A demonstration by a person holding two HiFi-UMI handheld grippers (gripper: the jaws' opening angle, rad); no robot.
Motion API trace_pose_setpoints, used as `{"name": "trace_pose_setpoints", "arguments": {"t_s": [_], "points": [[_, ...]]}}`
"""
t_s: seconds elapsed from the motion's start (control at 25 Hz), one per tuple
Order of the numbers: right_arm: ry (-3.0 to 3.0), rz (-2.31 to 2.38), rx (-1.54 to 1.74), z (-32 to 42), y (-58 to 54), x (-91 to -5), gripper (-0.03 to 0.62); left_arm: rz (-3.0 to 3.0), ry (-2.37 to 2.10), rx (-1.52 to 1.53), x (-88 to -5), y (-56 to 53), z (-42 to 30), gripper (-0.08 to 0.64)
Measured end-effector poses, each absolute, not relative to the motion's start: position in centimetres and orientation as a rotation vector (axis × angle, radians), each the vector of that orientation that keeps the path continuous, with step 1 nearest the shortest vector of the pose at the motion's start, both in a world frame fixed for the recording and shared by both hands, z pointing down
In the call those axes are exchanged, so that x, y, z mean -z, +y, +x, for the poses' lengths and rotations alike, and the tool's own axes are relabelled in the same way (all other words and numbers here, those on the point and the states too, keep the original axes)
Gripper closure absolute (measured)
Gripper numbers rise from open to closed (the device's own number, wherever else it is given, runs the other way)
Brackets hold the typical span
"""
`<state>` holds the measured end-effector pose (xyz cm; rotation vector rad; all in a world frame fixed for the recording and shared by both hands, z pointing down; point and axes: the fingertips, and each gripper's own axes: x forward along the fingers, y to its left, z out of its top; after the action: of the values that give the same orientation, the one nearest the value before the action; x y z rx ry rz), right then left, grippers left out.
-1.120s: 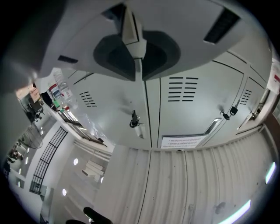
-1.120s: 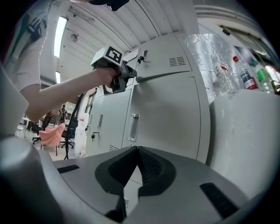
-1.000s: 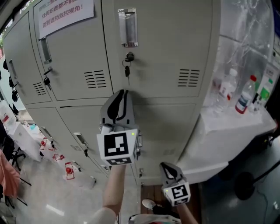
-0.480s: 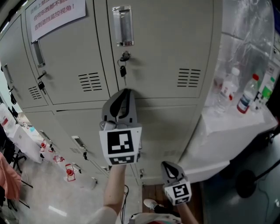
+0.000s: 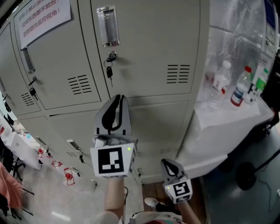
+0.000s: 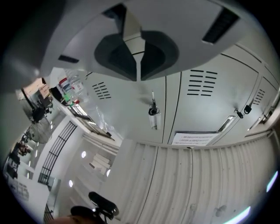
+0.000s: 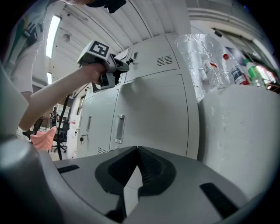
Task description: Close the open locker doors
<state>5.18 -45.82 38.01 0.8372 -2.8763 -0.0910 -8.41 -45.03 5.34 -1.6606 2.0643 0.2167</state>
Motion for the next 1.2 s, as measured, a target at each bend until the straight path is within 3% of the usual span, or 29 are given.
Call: {"name": "trace_pose_setpoints", "arguments": {"t_s": [0.48,0.96,1.2], "points": [[-2.935,0.958,0.161,7.1,-46.4,-35.5,0.587,-1.828,2.049,-0.422,-15.6,-42.1,-5.3,0.554],[-2.929,1.000,0.218,7.6,-46.6,-35.3,0.588,-1.985,2.333,-0.235,-33.6,-42.5,-3.8,0.554],[-2.928,1.006,0.233,7.7,-46.5,-35.3,0.588,-2.049,2.316,-0.204,-35.0,-43.4,-2.6,0.554]]}}
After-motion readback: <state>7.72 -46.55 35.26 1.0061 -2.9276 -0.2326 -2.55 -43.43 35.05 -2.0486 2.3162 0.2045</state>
